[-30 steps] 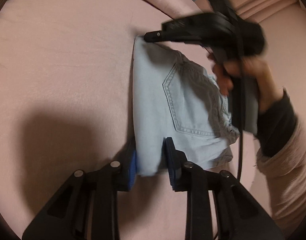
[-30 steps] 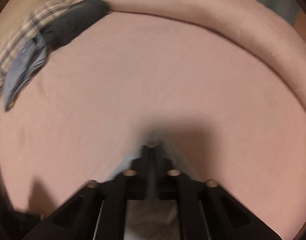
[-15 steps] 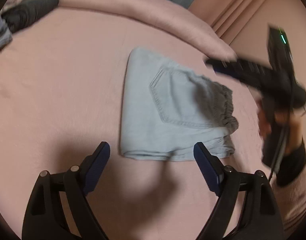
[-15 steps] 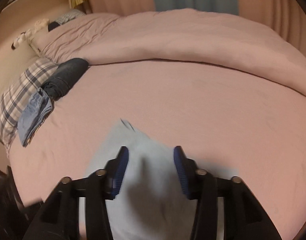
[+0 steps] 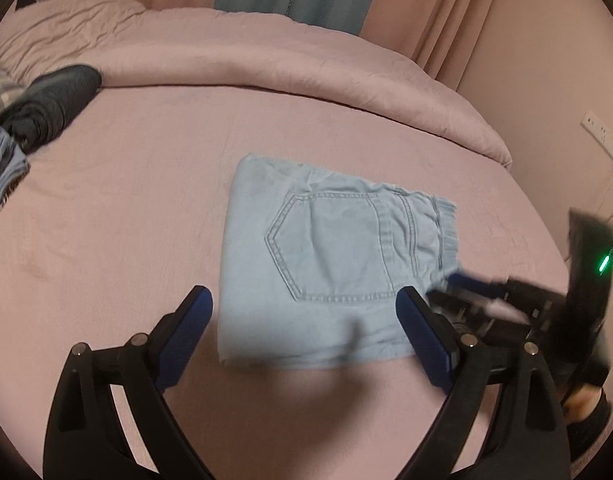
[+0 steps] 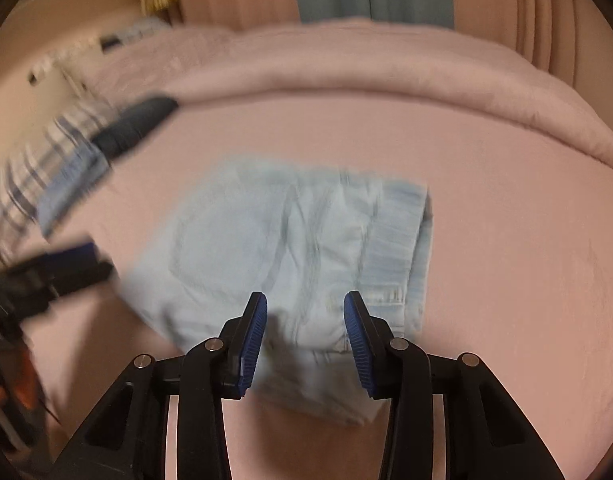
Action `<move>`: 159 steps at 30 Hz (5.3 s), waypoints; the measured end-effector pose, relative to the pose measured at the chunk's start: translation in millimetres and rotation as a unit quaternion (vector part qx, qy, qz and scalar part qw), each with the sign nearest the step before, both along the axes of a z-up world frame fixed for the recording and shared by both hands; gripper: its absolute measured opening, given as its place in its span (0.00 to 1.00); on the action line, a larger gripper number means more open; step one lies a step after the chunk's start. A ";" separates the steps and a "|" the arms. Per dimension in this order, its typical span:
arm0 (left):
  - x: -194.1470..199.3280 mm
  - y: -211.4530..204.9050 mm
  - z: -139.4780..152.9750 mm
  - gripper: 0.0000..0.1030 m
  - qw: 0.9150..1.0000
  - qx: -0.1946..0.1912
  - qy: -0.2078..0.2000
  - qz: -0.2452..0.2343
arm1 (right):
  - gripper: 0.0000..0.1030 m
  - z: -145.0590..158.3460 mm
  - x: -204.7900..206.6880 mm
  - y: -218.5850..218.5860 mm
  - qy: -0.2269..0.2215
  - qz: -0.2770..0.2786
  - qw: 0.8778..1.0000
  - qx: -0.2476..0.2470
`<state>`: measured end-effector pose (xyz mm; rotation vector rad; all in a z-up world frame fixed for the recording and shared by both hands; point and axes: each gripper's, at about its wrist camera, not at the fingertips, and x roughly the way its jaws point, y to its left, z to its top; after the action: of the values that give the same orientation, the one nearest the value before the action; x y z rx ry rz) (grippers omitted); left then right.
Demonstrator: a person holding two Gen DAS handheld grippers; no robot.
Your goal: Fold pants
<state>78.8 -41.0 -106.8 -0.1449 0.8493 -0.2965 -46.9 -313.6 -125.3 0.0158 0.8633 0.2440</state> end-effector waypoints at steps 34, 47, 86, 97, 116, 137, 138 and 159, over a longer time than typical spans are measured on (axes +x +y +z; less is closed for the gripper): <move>35.2 44.1 -53.8 0.98 0.997 0.027 0.068 -0.005 | 0.56 -4.8 -6.7 -45.1 0.002 -0.058 0.991 0.121; 55.1 79.9 -69.9 0.90 0.985 -0.134 0.106 -0.012 | 0.66 -42.3 23.8 -81.2 0.057 -0.081 0.958 0.269; 161.1 132.6 -16.6 0.15 0.997 -0.058 0.044 0.012 | 0.35 40.1 155.9 53.9 -0.080 -0.005 0.983 0.168; 178.0 159.5 -51.3 0.73 0.995 -0.013 0.067 0.071 | 0.57 -17.5 186.4 20.8 0.021 -0.046 0.985 0.167; 158.1 97.3 -68.6 0.81 0.997 0.063 0.033 -0.009 | 0.40 -9.5 160.5 54.5 -0.055 -0.004 0.998 0.013; 50.8 102.2 41.1 0.99 0.986 0.126 0.003 0.106 | 0.95 78.6 42.7 76.5 -0.083 0.014 0.996 -0.022; 34.3 104.9 43.6 0.99 0.985 0.128 0.007 0.112 | 0.96 82.0 37.6 77.5 -0.082 0.012 0.996 -0.027; -43.8 80.5 99.6 0.99 0.986 0.133 -0.003 0.095 | 0.97 132.7 -40.4 82.5 -0.078 -0.009 0.996 -0.045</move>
<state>35.1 39.4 -7.2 0.0247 0.8543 -0.0027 -87.3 -231.1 7.4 -0.0778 0.7174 0.1865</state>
